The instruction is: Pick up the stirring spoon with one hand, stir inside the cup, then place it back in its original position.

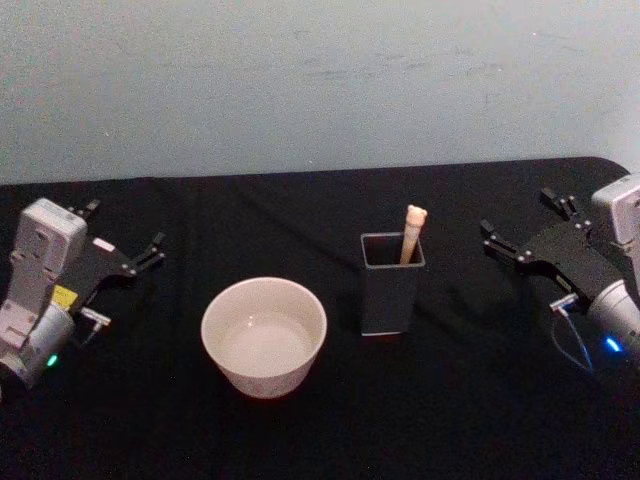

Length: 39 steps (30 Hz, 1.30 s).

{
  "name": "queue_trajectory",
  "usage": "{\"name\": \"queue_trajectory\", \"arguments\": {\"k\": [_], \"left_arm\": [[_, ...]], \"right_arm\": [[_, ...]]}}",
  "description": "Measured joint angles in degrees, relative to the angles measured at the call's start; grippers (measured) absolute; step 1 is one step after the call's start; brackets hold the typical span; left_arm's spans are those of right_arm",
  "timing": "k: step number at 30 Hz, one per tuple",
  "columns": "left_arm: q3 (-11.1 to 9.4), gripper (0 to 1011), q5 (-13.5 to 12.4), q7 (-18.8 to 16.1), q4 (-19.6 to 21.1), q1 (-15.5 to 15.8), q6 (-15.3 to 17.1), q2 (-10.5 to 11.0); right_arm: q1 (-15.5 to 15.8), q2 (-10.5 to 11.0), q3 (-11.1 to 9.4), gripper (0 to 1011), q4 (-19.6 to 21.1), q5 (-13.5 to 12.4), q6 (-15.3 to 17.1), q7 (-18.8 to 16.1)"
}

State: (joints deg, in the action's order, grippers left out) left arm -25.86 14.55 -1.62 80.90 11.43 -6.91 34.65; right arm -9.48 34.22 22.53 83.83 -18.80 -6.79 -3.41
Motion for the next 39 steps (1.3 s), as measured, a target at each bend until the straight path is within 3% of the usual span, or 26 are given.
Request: {"name": "queue_trajectory", "arguments": {"k": [10,14,20,39], "left_arm": [[0.00,1001,0.00,0.00,0.00,0.00,0.00,0.00],[0.00,1001,0.00,0.00,0.00,0.00,0.00,0.00],[0.00,1001,0.00,0.00,0.00,0.00,0.00,0.00],[0.00,1001,0.00,0.00,0.00,0.00,0.00,0.00]], "right_arm": [[4.47,1.78,-3.34,1002,7.22,-7.38,0.29,-8.17],[5.04,1.98,-3.49,1002,8.43,-8.46,0.73,-10.81],[4.60,1.18,-2.91,1002,8.21,-8.57,1.97,-13.08],[-0.03,-4.97,-1.24,1002,4.40,-7.38,6.51,-16.61]]}}
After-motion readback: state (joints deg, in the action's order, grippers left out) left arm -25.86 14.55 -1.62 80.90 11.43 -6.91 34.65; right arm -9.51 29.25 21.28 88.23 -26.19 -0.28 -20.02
